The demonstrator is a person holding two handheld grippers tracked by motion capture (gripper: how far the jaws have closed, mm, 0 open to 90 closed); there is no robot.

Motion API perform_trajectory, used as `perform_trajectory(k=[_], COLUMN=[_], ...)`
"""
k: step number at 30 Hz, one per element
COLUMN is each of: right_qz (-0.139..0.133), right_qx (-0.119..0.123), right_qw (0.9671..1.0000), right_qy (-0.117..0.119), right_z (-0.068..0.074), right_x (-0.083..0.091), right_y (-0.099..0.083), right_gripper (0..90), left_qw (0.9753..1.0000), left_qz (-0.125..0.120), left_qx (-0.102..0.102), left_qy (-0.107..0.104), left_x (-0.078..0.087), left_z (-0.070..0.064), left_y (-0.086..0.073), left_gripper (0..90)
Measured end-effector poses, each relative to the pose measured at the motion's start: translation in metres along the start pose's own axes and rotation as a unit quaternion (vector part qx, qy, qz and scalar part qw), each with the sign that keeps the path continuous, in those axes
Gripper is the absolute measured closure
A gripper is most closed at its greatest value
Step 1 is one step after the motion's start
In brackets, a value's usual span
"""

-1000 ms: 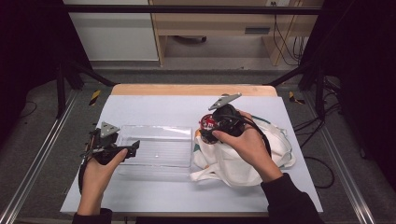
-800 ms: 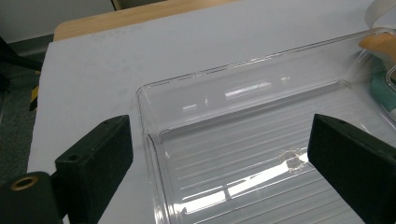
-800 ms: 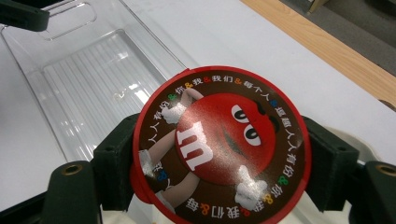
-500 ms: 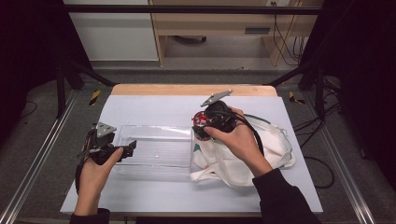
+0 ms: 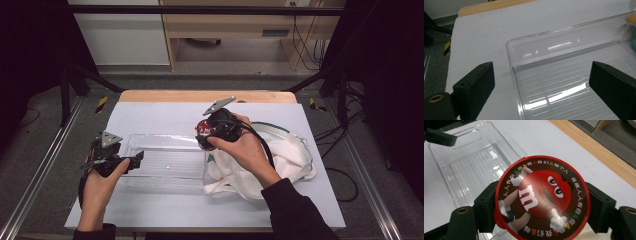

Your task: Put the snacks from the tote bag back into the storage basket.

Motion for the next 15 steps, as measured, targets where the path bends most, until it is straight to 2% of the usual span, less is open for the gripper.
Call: perform_trajectory(k=[15], right_qz=[-0.001], right_qx=[0.001], right_qw=[1.0], right_qy=[0.008], right_z=[0.011], right_x=[-0.013], right_y=[0.004], right_gripper=[25.9], left_qw=[1.0], left_qz=[0.003], left_qx=[0.002], left_qy=[0.005], left_x=[0.0], left_z=[0.006], left_y=[-0.002], left_gripper=[6.2])
Point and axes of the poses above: each handheld gripper's, and its own axes: x roughly backward along the jaws, y roughly out of its top, z roughly to its left, the point moved 8 cm from there along -x, roughly forward along the jaws, and after that the axes turned 2 degrees about y, right-handed, at the moved point
